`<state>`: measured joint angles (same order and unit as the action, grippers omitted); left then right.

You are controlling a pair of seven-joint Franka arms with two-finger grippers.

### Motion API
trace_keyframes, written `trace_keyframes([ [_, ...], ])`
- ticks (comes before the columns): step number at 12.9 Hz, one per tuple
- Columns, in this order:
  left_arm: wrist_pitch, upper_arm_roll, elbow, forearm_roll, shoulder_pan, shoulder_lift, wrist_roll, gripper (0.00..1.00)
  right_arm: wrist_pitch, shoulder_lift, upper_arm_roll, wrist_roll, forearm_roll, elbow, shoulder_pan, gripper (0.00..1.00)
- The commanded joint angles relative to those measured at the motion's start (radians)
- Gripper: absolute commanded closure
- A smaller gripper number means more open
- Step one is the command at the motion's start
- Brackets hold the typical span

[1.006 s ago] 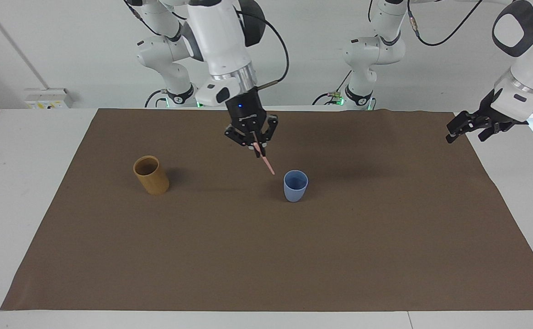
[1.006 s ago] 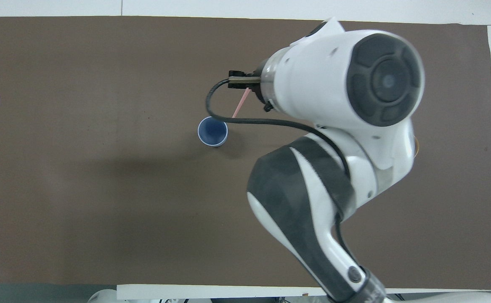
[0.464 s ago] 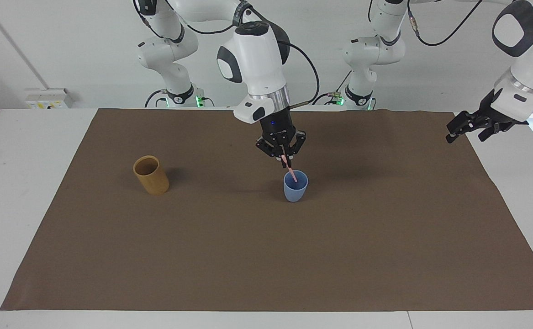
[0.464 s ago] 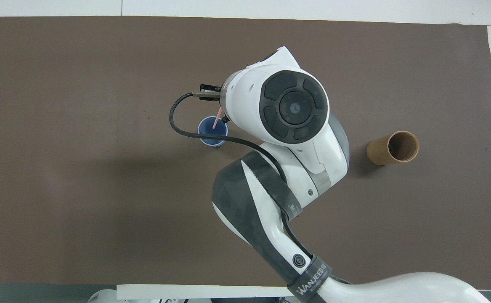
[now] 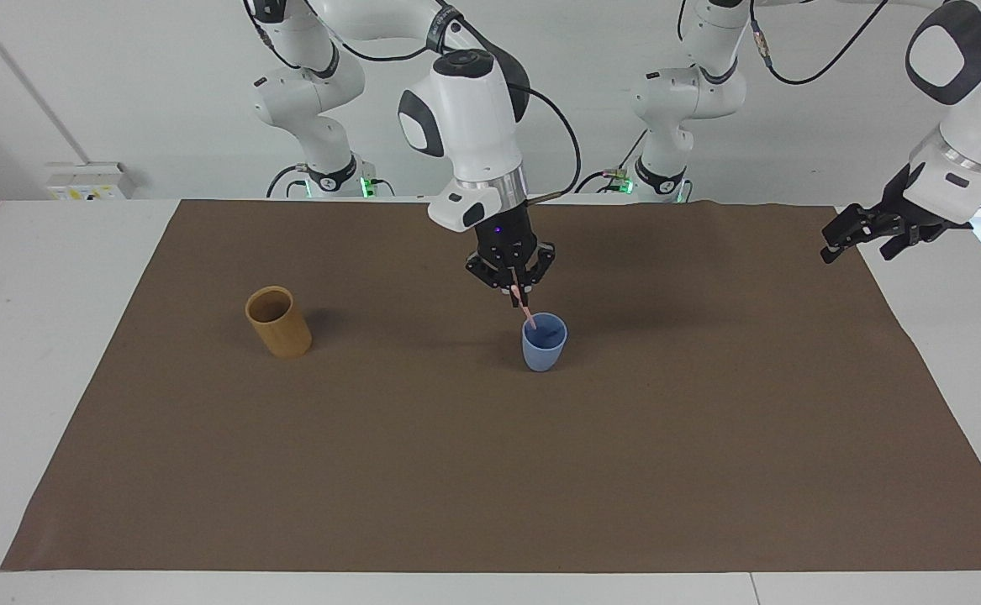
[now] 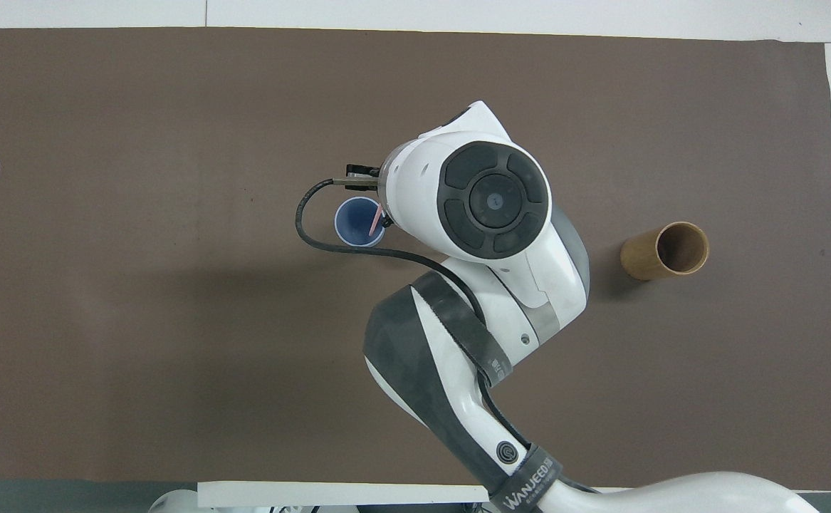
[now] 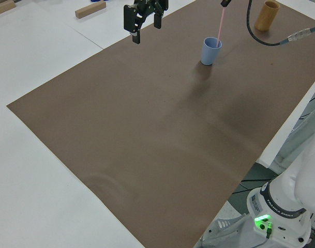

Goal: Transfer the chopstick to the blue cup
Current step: 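Carry the pink stick with the right gripper over the blue cup, then lower the pink stick into the blue cup and open the right gripper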

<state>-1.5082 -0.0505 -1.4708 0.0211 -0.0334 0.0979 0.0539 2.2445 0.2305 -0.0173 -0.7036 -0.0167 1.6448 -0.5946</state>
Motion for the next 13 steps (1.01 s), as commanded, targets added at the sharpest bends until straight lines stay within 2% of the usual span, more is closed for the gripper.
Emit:
trace_keyframes([
  [1, 0.008, -0.002, -0.025, 0.013, 0.004, -0.024, 0.003, 0.00, 0.035, -0.030, -0.009, 0.015, -0.006, 0.043, 0.007, 0.71],
  [2, 0.009, -0.002, -0.025, 0.013, 0.004, -0.024, 0.003, 0.00, 0.035, -0.028, -0.009, 0.015, -0.008, 0.040, 0.007, 0.57],
  [4, 0.008, -0.002, -0.025, 0.013, 0.004, -0.024, 0.003, 0.00, 0.037, -0.026, -0.009, 0.012, -0.006, 0.029, 0.007, 0.00],
  [7, 0.008, -0.002, -0.025, 0.013, 0.004, -0.024, 0.003, 0.00, 0.000, -0.017, -0.007, 0.018, 0.004, -0.042, 0.019, 0.00],
  [9, 0.008, -0.002, -0.025, 0.013, 0.004, -0.024, 0.003, 0.00, -0.106, -0.025, 0.000, 0.045, 0.009, -0.088, 0.054, 0.00],
  [13, 0.009, -0.002, -0.025, 0.013, 0.004, -0.024, 0.003, 0.00, -0.417, -0.175, 0.003, 0.349, 0.006, -0.089, 0.304, 0.00],
])
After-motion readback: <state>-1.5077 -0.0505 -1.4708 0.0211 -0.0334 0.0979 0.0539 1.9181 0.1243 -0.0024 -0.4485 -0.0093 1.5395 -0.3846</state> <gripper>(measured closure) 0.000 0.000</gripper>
